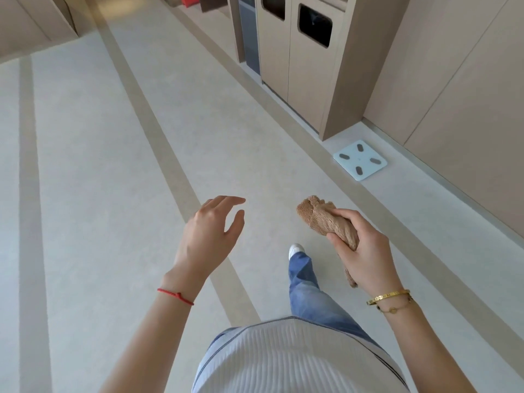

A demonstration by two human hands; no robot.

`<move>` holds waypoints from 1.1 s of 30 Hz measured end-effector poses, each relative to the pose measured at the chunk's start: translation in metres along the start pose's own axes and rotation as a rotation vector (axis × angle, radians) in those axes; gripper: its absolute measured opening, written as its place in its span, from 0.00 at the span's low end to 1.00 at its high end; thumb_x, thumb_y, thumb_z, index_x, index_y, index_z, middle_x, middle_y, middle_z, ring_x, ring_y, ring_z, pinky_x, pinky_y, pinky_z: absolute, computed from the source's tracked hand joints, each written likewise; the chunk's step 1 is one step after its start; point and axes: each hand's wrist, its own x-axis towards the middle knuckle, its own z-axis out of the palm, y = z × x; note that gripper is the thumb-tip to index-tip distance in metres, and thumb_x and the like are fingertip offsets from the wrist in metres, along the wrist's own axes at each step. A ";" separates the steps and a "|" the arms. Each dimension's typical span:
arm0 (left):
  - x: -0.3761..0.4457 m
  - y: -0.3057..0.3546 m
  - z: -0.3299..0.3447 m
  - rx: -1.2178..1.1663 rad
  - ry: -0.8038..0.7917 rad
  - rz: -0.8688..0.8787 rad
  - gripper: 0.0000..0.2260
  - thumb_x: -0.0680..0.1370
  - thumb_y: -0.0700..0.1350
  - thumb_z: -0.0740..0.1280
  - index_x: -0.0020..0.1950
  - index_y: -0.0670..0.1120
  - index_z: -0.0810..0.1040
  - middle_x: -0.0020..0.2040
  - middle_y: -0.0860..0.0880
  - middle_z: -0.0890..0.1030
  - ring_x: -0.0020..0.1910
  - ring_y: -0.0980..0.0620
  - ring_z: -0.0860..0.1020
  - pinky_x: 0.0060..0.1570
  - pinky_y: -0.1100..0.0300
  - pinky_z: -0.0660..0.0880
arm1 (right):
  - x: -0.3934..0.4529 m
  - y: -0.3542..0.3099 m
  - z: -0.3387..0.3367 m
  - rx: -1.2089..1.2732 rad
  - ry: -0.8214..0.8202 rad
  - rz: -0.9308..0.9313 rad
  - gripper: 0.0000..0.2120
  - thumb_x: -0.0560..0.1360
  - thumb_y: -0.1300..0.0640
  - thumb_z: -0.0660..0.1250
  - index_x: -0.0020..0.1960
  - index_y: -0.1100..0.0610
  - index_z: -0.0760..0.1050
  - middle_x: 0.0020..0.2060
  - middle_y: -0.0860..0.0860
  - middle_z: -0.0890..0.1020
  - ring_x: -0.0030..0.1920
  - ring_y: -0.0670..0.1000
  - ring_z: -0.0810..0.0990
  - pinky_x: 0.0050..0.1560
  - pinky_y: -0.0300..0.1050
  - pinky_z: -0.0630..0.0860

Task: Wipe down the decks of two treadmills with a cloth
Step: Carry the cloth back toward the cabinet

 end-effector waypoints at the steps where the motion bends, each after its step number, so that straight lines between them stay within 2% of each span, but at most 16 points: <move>1: 0.023 -0.001 0.005 -0.004 0.003 -0.006 0.11 0.80 0.45 0.65 0.61 0.48 0.81 0.57 0.53 0.82 0.54 0.50 0.80 0.47 0.51 0.79 | 0.024 0.005 0.000 0.003 0.007 -0.007 0.19 0.74 0.65 0.71 0.63 0.56 0.75 0.58 0.43 0.81 0.57 0.41 0.78 0.57 0.26 0.69; 4: 0.098 0.001 0.017 -0.013 0.026 -0.024 0.11 0.81 0.45 0.65 0.62 0.48 0.80 0.58 0.53 0.82 0.54 0.49 0.80 0.47 0.49 0.79 | 0.102 0.019 -0.008 0.022 0.020 -0.005 0.19 0.74 0.65 0.71 0.63 0.54 0.75 0.56 0.41 0.80 0.56 0.37 0.77 0.55 0.23 0.68; 8: 0.201 0.007 0.025 0.012 0.072 -0.049 0.11 0.81 0.47 0.64 0.62 0.50 0.80 0.59 0.55 0.81 0.47 0.51 0.79 0.44 0.53 0.79 | 0.213 0.032 -0.022 0.028 0.023 -0.045 0.19 0.74 0.64 0.71 0.63 0.53 0.75 0.57 0.41 0.81 0.56 0.38 0.78 0.54 0.24 0.69; 11: 0.267 0.009 0.030 0.005 0.069 -0.067 0.12 0.81 0.47 0.63 0.63 0.49 0.79 0.59 0.54 0.81 0.56 0.51 0.79 0.50 0.51 0.79 | 0.290 0.037 -0.027 0.008 0.000 -0.064 0.19 0.74 0.64 0.71 0.64 0.54 0.75 0.57 0.43 0.81 0.56 0.40 0.78 0.56 0.25 0.69; 13: 0.305 0.007 0.035 0.000 0.077 -0.073 0.12 0.81 0.47 0.64 0.63 0.49 0.80 0.59 0.54 0.81 0.57 0.51 0.79 0.51 0.51 0.79 | 0.334 0.041 -0.026 0.017 -0.011 -0.067 0.19 0.74 0.64 0.71 0.64 0.53 0.75 0.57 0.42 0.80 0.57 0.39 0.77 0.56 0.24 0.68; 25: 0.566 -0.067 0.068 0.001 0.053 -0.067 0.11 0.81 0.46 0.64 0.62 0.49 0.81 0.58 0.53 0.82 0.53 0.51 0.81 0.49 0.54 0.79 | 0.586 0.076 0.037 0.044 -0.018 -0.017 0.19 0.75 0.62 0.70 0.64 0.51 0.75 0.57 0.44 0.81 0.56 0.40 0.79 0.55 0.27 0.73; 27: 0.619 -0.079 0.066 -0.020 0.053 -0.056 0.11 0.81 0.46 0.65 0.62 0.49 0.80 0.58 0.54 0.82 0.51 0.51 0.81 0.49 0.53 0.79 | 0.639 0.071 0.043 0.056 0.005 -0.013 0.19 0.75 0.63 0.70 0.64 0.51 0.75 0.57 0.43 0.81 0.58 0.40 0.78 0.58 0.29 0.72; 30: 0.706 -0.093 0.061 -0.030 0.052 -0.008 0.11 0.81 0.45 0.64 0.62 0.48 0.80 0.59 0.53 0.82 0.54 0.50 0.80 0.50 0.52 0.79 | 0.721 0.064 0.047 0.029 0.066 -0.016 0.19 0.74 0.63 0.71 0.63 0.51 0.75 0.56 0.42 0.82 0.55 0.39 0.79 0.54 0.24 0.70; 33: 0.787 -0.102 0.059 -0.013 0.033 0.041 0.11 0.81 0.45 0.65 0.62 0.48 0.81 0.58 0.54 0.82 0.51 0.50 0.81 0.46 0.57 0.77 | 0.790 0.060 0.049 0.010 0.134 -0.010 0.19 0.74 0.63 0.72 0.63 0.52 0.76 0.56 0.44 0.82 0.53 0.39 0.79 0.52 0.22 0.69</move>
